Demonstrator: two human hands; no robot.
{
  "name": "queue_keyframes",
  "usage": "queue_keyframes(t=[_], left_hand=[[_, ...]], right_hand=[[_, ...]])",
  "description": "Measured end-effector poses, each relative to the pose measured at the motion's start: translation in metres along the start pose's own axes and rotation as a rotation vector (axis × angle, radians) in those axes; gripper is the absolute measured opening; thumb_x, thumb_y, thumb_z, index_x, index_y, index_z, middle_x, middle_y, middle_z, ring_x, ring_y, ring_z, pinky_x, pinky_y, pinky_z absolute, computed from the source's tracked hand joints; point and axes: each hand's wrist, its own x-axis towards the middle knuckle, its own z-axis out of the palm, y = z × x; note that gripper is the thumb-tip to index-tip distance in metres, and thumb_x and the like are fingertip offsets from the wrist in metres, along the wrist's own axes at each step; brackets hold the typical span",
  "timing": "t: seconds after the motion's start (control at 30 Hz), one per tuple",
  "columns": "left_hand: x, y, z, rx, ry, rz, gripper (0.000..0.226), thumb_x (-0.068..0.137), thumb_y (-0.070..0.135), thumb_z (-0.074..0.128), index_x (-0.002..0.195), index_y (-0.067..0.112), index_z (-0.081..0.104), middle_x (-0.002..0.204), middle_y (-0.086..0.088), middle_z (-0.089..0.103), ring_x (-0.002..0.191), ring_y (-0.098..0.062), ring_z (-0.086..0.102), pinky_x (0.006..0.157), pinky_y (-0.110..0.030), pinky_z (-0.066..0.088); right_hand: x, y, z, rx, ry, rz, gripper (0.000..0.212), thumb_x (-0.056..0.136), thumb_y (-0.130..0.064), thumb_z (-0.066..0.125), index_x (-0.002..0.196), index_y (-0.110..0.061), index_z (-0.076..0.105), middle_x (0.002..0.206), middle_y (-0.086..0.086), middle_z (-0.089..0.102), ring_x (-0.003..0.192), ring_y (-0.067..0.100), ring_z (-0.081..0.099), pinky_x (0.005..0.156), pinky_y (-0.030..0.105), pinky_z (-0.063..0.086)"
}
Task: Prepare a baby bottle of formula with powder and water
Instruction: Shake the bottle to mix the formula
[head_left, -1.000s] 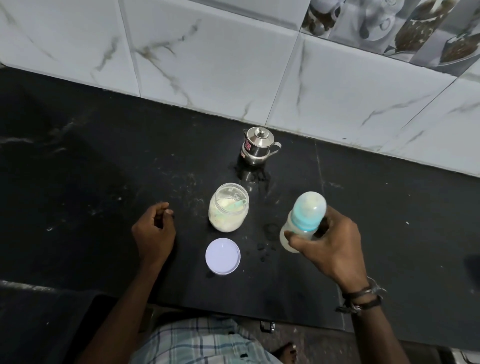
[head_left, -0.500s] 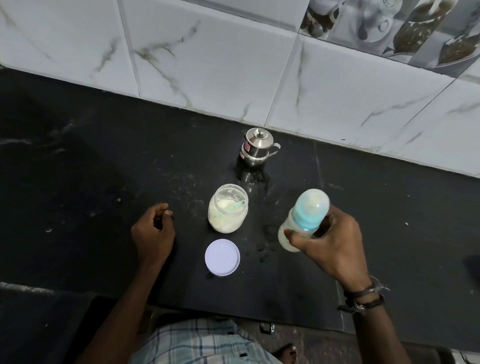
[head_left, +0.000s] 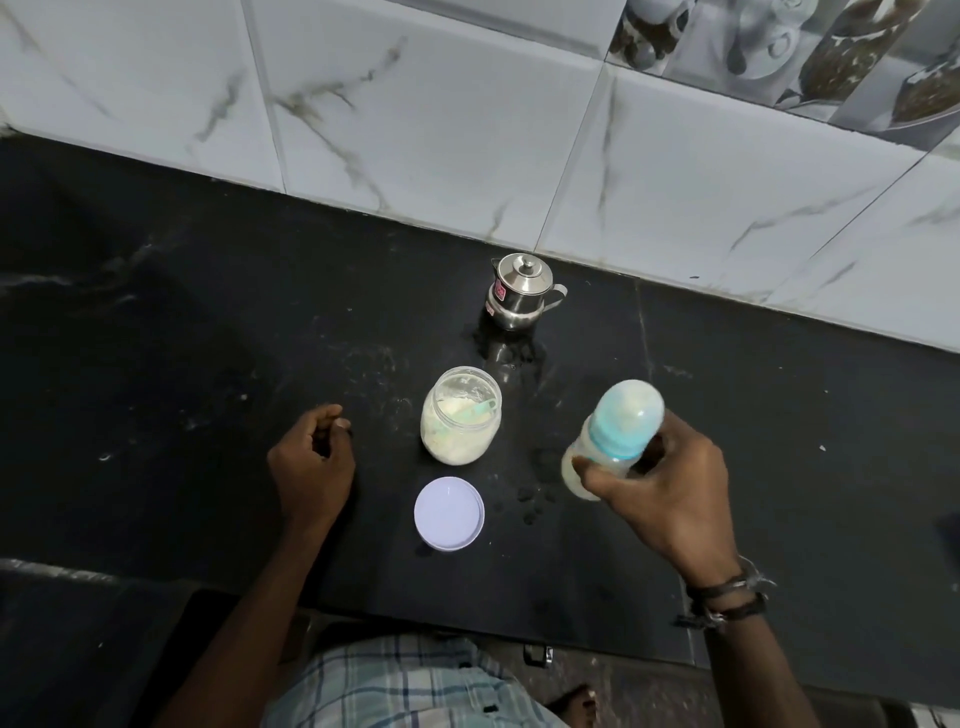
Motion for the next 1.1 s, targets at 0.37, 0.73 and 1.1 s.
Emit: queue_keyframes(t=[0.37, 0.73, 1.1], left_hand=[[0.000, -0.002, 0.000, -0.010, 0.003, -0.003, 0.019, 0.091, 0.003, 0.064, 0.106, 0.013, 0.071, 0.087, 0.002, 0.069, 0.079, 0.013, 0.062, 0.073, -0.002, 0.046], [0.000, -0.002, 0.001, -0.015, -0.002, -0.012, 0.019, 0.091, 0.004, 0.064, 0.106, 0.013, 0.070, 0.085, 0.006, 0.068, 0.081, 0.011, 0.064, 0.074, -0.002, 0.046], [0.001, -0.003, 0.001, -0.009, 0.000, -0.009, 0.018, 0.091, 0.004, 0.064, 0.106, 0.012, 0.071, 0.087, 0.001, 0.070, 0.079, 0.011, 0.063, 0.073, -0.005, 0.048]], right_hand=[[-0.002, 0.008, 0.000, 0.066, -0.054, -0.012, 0.038, 0.057, -0.029, 0.088, 0.091, -0.026, 0.071, 0.082, -0.008, 0.076, 0.077, 0.009, 0.073, 0.069, 0.036, 0.062], [0.001, 0.005, 0.002, 0.097, -0.010, -0.005, 0.041, 0.058, -0.030, 0.089, 0.094, -0.025, 0.070, 0.084, -0.009, 0.075, 0.078, 0.010, 0.073, 0.067, 0.032, 0.061], [0.000, 0.006, -0.001, 0.010, -0.020, 0.019, 0.042, 0.055, -0.036, 0.087, 0.091, -0.026, 0.069, 0.080, -0.008, 0.074, 0.075, 0.011, 0.071, 0.067, 0.041, 0.060]])
